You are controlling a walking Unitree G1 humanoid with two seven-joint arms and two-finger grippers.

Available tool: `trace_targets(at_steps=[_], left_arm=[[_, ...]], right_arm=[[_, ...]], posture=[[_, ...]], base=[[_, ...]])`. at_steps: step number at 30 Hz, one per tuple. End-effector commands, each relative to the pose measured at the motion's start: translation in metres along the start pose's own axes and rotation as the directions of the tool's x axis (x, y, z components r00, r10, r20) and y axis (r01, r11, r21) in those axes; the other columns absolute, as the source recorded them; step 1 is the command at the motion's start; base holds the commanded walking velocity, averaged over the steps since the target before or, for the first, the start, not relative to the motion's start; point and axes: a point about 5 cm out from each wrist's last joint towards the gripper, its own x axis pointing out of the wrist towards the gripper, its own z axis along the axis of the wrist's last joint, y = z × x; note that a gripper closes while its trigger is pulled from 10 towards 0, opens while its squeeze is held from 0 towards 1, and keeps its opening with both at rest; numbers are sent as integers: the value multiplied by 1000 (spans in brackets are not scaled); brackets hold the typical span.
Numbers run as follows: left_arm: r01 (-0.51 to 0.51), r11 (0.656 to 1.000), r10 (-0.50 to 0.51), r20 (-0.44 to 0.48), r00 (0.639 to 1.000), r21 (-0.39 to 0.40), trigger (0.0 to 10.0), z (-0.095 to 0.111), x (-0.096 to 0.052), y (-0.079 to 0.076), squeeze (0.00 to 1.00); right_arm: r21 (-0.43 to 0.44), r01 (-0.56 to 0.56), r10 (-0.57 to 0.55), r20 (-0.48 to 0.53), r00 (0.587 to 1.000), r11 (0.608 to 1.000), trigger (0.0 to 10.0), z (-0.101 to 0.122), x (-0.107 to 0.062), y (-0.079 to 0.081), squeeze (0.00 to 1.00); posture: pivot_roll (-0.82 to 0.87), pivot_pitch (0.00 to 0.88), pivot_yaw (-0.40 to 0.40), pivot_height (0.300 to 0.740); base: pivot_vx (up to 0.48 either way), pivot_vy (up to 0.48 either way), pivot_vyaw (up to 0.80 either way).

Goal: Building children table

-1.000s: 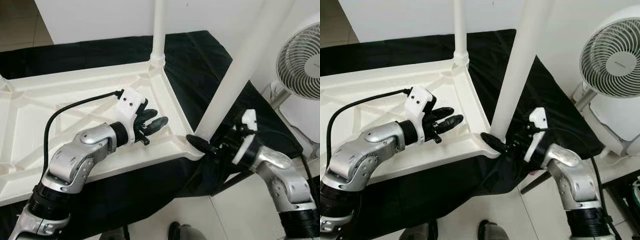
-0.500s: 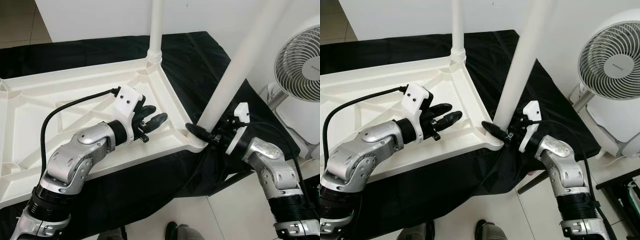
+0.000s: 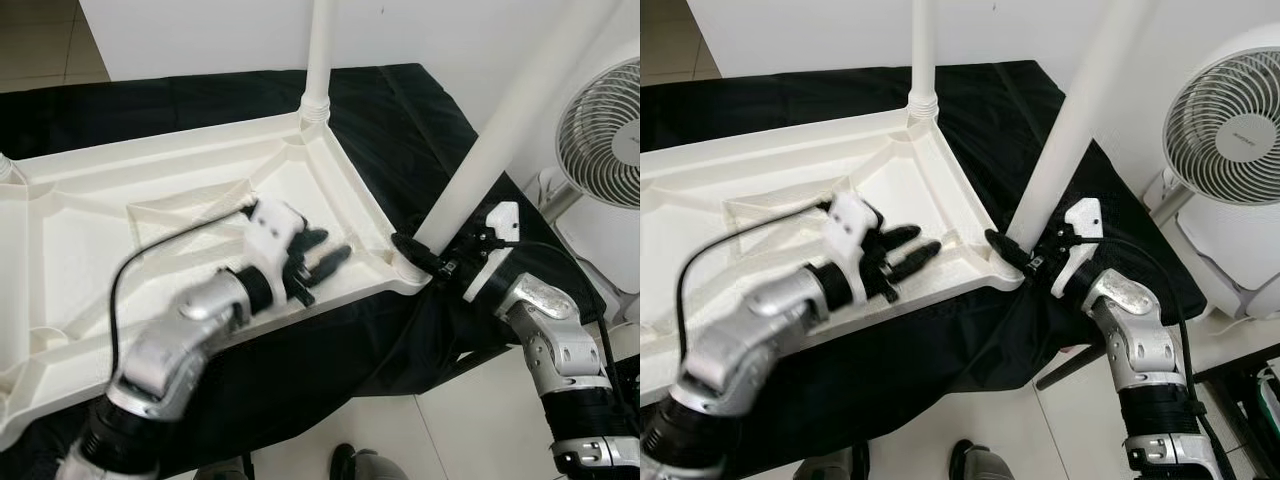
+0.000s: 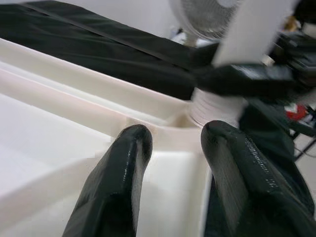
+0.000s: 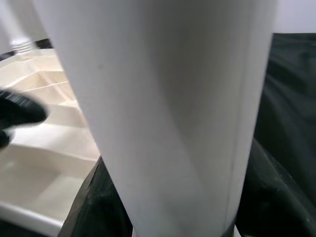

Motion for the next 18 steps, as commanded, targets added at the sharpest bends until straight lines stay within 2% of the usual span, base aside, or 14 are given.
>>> trace_targets(at_steps=[1, 3, 8, 10, 13, 16, 18], left_arm=[[-11, 999, 12, -22, 1000, 45, 10000, -7, 2, -9, 0], [-25, 998, 28, -41, 999, 60, 10000, -11, 3, -10, 0], [-133, 989, 133, 7, 991, 59, 10000, -12, 6, -8, 0], [-133, 989, 133, 7, 991, 59, 10000, -12, 6, -8, 0], [-210, 978, 210, 28, 977, 11, 10000, -19, 7, 1, 0], [-221, 975, 220, 29, 975, 21, 10000, -20, 7, 2, 0], [-224, 974, 223, 43, 974, 33, 10000, -17, 7, 3, 0]], right_arm=[[31, 108, -106, -61, 993, 994, 10000, -18, -12, -6, 0], [34, 123, -121, -55, 991, 992, 10000, -18, -12, -6, 0], [57, 204, -204, -17, 979, 977, 10000, -18, -8, -5, 0], [57, 204, -204, -17, 979, 977, 10000, -18, -8, -5, 0], [86, 287, -288, -2, 958, 954, 10000, -16, 1, 0, 0], [94, 301, -303, 0, 953, 949, 10000, -15, 5, 3, 0], [87, 386, -387, -10, 922, 918, 10000, -13, 13, 13, 0]], posture=[[44, 209, -38, 740], [47, 209, -36, 740], [52, 209, -32, 740], [52, 209, -32, 740], [52, 201, -38, 740], [52, 201, -38, 740], [63, 189, -61, 740]], base=[[0, 0, 0], [0, 0, 0], [0, 0, 0], [0, 0, 0], [0, 0, 0], [0, 0, 0], [0, 0, 0]])
